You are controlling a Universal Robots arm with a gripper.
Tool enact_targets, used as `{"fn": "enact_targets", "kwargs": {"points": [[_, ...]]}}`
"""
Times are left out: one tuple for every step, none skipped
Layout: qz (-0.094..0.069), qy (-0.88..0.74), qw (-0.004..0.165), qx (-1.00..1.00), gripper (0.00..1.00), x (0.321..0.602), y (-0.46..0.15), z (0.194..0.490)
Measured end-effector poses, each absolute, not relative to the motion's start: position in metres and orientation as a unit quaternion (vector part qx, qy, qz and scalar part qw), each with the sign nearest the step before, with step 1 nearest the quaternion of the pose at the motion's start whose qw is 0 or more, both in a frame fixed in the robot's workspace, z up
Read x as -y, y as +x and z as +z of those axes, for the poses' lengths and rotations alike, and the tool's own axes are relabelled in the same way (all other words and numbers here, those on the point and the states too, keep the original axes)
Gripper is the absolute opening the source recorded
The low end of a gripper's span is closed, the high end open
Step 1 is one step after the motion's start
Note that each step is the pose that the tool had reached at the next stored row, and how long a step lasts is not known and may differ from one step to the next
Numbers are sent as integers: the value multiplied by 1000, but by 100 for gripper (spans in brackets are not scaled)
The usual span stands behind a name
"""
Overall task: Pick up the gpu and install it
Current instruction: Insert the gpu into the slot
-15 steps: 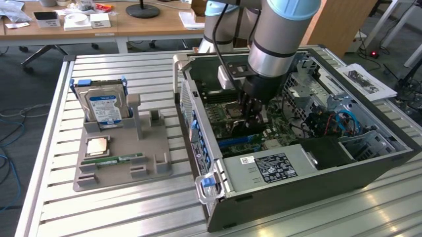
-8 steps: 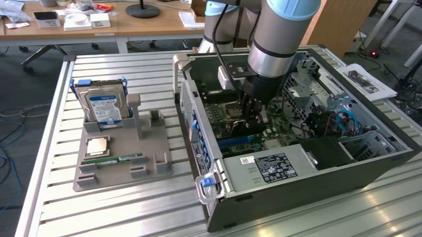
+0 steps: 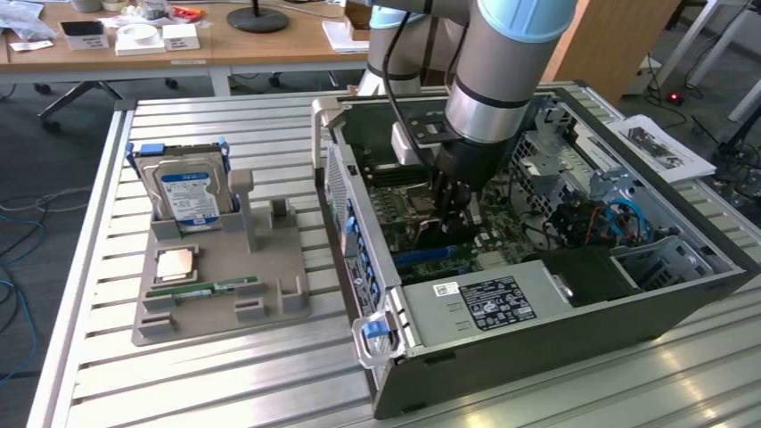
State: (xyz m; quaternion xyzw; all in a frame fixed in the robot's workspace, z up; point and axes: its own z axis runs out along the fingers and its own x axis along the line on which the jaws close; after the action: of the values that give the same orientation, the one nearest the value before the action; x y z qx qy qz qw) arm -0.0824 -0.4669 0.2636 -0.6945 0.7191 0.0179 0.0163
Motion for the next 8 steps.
{"fn": "enact_targets", "kwargs": {"points": [[18, -694, 16, -719, 27, 467, -83, 263], [18, -694, 16, -719, 27, 467, -83, 263], [18, -694, 16, -719, 27, 467, -83, 262], [18, -694, 16, -719, 27, 467, -83, 262], [18, -694, 16, -719, 27, 467, -83, 261], [18, -694, 16, -719, 27, 467, -83, 261], [18, -694, 16, -719, 27, 467, -83, 260], [18, -694, 16, -719, 27, 467, -83, 260]]}}
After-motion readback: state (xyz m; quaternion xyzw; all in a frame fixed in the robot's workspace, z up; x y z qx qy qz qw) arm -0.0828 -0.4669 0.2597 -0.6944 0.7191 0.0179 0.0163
